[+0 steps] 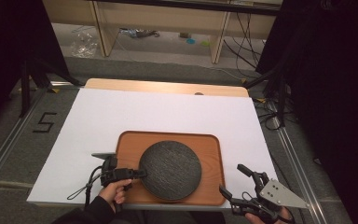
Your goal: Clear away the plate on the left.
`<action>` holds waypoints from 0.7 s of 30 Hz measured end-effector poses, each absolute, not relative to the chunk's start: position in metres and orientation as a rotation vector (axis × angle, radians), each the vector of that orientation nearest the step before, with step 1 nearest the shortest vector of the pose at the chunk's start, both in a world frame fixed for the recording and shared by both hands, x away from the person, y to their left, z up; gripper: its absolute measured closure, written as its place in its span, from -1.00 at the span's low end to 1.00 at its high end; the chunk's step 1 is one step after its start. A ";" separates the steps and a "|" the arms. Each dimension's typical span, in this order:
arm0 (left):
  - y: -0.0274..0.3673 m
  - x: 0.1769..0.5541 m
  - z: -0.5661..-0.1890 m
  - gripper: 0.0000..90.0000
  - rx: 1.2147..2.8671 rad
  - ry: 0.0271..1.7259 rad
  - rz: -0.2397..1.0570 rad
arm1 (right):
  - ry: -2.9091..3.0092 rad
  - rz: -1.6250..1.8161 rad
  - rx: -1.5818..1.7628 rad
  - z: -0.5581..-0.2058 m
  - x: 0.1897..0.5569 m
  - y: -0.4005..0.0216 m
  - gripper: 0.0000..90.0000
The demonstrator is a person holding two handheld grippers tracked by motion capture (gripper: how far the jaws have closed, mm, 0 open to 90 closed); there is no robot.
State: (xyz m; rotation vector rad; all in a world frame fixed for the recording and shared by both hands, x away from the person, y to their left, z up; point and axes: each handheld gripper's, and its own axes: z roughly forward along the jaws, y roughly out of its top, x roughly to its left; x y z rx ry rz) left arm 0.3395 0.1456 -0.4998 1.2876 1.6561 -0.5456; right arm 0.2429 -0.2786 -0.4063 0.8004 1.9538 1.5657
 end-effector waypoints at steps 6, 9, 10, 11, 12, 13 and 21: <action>0.144 0.331 -0.502 0.82 1.302 1.661 -0.527 | 1.941 1.570 0.802 -0.406 0.242 -0.278 -0.65; 0.143 0.328 -0.503 0.81 1.294 1.678 -0.526 | 1.940 1.568 0.802 -0.407 0.242 -0.277 -0.65; 0.142 0.326 -0.504 0.81 1.283 1.677 -0.519 | 1.940 1.570 0.801 -0.407 0.243 -0.277 -0.65; 0.142 0.325 -0.503 0.81 1.300 1.698 -0.517 | 1.952 1.567 0.802 -0.406 0.242 -0.278 -0.65; 0.141 0.324 -0.502 0.80 1.282 1.714 -0.532 | 1.956 1.561 0.804 -0.406 0.242 -0.278 -0.65; 0.142 0.323 -0.504 0.80 1.292 1.697 -0.518 | 1.956 1.561 0.803 -0.406 0.242 -0.278 -0.65; 0.147 0.320 -0.505 0.75 1.309 1.741 -0.488 | 1.950 1.567 0.801 -0.406 0.242 -0.278 -0.65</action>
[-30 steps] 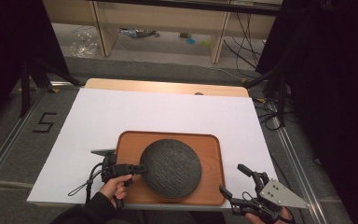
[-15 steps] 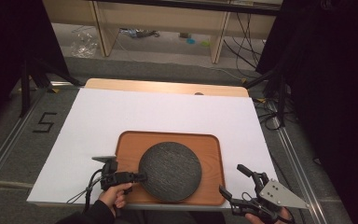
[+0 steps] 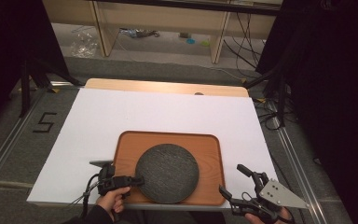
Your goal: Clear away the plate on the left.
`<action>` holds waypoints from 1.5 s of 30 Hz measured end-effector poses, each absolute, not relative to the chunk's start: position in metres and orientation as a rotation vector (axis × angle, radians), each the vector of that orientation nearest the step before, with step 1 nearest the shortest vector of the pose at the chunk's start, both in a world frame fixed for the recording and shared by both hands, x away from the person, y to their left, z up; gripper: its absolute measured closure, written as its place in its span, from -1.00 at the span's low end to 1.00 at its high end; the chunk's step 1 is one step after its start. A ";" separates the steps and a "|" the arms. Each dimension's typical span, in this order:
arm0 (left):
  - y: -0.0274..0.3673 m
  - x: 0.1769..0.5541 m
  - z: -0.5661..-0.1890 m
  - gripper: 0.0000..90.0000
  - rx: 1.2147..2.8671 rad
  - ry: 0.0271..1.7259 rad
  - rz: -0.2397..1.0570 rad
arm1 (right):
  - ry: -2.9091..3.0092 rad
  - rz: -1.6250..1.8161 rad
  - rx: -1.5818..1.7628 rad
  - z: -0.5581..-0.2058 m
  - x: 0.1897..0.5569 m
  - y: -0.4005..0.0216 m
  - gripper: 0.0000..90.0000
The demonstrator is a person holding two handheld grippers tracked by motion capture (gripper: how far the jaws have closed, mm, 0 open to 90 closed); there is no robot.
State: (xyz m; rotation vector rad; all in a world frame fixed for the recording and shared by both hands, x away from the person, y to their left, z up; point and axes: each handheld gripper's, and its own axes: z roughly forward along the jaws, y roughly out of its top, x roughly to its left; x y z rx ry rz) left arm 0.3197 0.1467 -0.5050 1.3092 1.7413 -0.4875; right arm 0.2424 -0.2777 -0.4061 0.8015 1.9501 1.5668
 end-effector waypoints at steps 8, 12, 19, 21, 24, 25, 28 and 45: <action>0.146 0.320 -0.502 0.64 1.343 1.709 -0.460 | 1.930 1.567 0.783 -0.406 0.243 -0.278 -0.65; 0.146 0.319 -0.498 0.48 1.368 1.689 -0.437 | 1.939 1.568 0.795 -0.407 0.243 -0.277 -0.65; 0.151 0.321 -0.488 0.23 1.442 1.667 -0.375 | 1.948 1.573 0.797 -0.407 0.242 -0.277 -0.65; 0.152 0.321 -0.486 0.16 1.451 1.674 -0.354 | 1.932 1.566 0.778 -0.407 0.244 -0.277 -0.65; 0.153 0.320 -0.484 0.10 1.462 1.679 -0.316 | 1.945 1.574 0.791 -0.407 0.243 -0.277 -0.65; 0.153 0.320 -0.482 0.09 1.468 1.682 -0.297 | 1.943 1.571 0.788 -0.407 0.243 -0.277 -0.65; 0.152 0.318 -0.477 0.03 1.502 1.658 -0.248 | 1.969 1.549 0.797 -0.406 0.242 -0.279 -0.65; 0.156 0.309 -0.436 -0.32 1.648 1.370 0.173 | 1.932 1.586 0.779 -0.407 0.245 -0.277 -0.65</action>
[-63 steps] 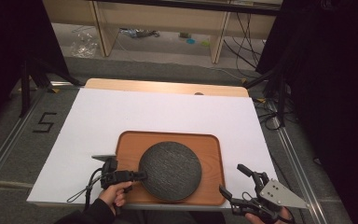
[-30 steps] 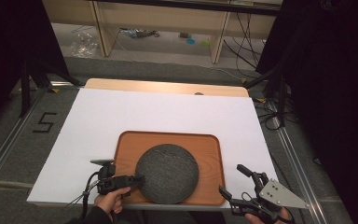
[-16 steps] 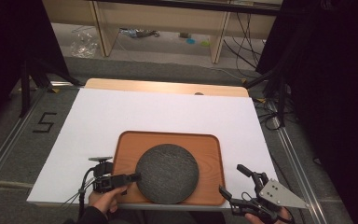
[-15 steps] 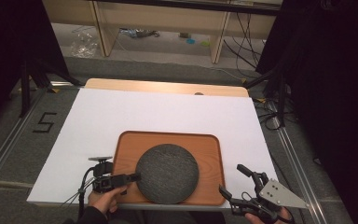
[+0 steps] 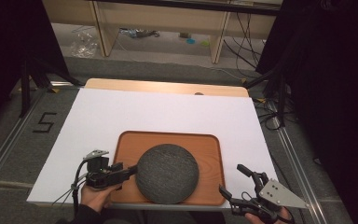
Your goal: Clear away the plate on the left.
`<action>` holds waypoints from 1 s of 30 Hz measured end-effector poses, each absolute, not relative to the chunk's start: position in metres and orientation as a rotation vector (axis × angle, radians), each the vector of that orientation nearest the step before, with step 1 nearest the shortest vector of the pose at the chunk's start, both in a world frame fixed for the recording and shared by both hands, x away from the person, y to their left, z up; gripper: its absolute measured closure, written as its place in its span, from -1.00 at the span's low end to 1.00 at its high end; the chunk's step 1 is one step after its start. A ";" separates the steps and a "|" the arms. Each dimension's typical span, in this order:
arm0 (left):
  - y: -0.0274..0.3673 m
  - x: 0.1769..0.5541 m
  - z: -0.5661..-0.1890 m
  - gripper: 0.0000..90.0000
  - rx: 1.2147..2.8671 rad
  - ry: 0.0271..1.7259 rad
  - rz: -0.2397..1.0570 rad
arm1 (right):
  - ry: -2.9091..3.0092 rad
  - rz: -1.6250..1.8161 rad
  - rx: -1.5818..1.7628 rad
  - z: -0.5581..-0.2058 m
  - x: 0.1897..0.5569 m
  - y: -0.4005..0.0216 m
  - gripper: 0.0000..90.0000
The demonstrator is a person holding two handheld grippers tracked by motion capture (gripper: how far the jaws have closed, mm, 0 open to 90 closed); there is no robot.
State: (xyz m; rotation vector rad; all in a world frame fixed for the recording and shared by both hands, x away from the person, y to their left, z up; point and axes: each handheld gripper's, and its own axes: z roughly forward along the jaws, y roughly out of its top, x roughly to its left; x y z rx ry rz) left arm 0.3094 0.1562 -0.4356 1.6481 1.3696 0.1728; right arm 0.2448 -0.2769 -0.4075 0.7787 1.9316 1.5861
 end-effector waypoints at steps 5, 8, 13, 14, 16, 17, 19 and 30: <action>0.155 0.302 -0.421 -0.37 1.664 1.244 0.321 | 1.936 1.586 0.792 -0.408 0.244 -0.277 -0.65; 0.156 0.299 -0.417 -0.38 1.667 1.191 0.372 | 1.930 1.588 0.775 -0.407 0.245 -0.277 -0.65; 0.156 0.292 -0.411 -0.41 1.690 1.096 0.446 | 1.934 1.587 0.791 -0.408 0.244 -0.277 -0.65; 0.155 0.291 -0.410 -0.42 1.689 1.087 0.460 | 1.942 1.566 0.797 -0.407 0.243 -0.277 -0.65; 0.155 0.288 -0.408 -0.42 1.686 1.053 0.477 | 1.943 1.565 0.795 -0.407 0.243 -0.278 -0.65; 0.155 0.287 -0.407 -0.42 1.690 1.033 0.483 | 1.965 1.545 0.803 -0.406 0.242 -0.279 -0.65; 0.155 0.285 -0.406 -0.43 1.690 1.007 0.465 | 1.967 1.543 0.802 -0.406 0.242 -0.279 -0.65; 0.158 0.271 -0.402 -0.48 1.694 0.905 0.482 | 1.951 1.554 0.788 -0.406 0.243 -0.278 -0.65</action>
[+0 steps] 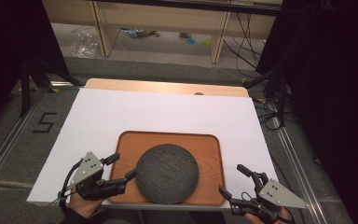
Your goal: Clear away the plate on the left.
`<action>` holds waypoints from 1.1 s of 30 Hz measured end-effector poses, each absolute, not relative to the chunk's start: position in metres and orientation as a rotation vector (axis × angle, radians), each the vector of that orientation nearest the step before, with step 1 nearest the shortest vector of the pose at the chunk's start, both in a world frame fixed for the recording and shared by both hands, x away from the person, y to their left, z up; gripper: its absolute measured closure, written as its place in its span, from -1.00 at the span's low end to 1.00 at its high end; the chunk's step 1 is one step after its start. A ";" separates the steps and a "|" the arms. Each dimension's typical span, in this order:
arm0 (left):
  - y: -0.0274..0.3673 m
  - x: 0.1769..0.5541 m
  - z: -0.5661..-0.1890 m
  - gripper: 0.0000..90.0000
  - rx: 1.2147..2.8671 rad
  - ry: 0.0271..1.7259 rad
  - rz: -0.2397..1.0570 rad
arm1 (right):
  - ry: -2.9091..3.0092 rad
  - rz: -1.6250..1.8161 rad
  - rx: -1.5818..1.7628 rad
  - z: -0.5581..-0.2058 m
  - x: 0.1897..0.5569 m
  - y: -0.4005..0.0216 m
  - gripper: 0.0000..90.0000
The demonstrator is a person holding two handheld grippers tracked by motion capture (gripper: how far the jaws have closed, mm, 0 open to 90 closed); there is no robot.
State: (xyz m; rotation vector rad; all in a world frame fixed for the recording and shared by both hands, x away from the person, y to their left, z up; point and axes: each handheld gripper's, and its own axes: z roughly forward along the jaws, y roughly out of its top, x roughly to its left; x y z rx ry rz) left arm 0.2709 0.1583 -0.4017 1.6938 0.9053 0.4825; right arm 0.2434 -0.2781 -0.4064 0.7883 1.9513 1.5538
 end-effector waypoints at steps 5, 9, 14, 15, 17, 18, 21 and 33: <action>0.161 0.266 -0.400 -0.49 1.692 0.895 0.502 | 1.930 1.592 0.776 -0.408 0.245 -0.276 -0.65; 0.165 0.263 -0.398 -0.53 1.683 0.900 0.522 | 1.929 1.593 0.776 -0.408 0.245 -0.276 -0.65; 0.169 0.258 -0.397 -0.53 1.680 0.900 0.537 | 1.932 1.586 0.776 -0.408 0.245 -0.276 -0.65; 0.170 0.257 -0.397 -0.53 1.682 0.892 0.543 | 1.931 1.592 0.775 -0.408 0.245 -0.276 -0.65; 0.171 0.255 -0.396 -0.54 1.684 0.889 0.556 | 1.930 1.594 0.775 -0.408 0.245 -0.276 -0.65; 0.171 0.254 -0.395 -0.54 1.691 0.882 0.563 | 1.930 1.594 0.774 -0.408 0.245 -0.276 -0.65; 0.174 0.251 -0.395 -0.55 1.689 0.893 0.567 | 1.937 1.584 0.774 -0.407 0.244 -0.276 -0.65; 0.186 0.244 -0.395 -0.55 1.698 0.946 0.589 | 1.923 1.576 0.768 -0.407 0.245 -0.277 -0.65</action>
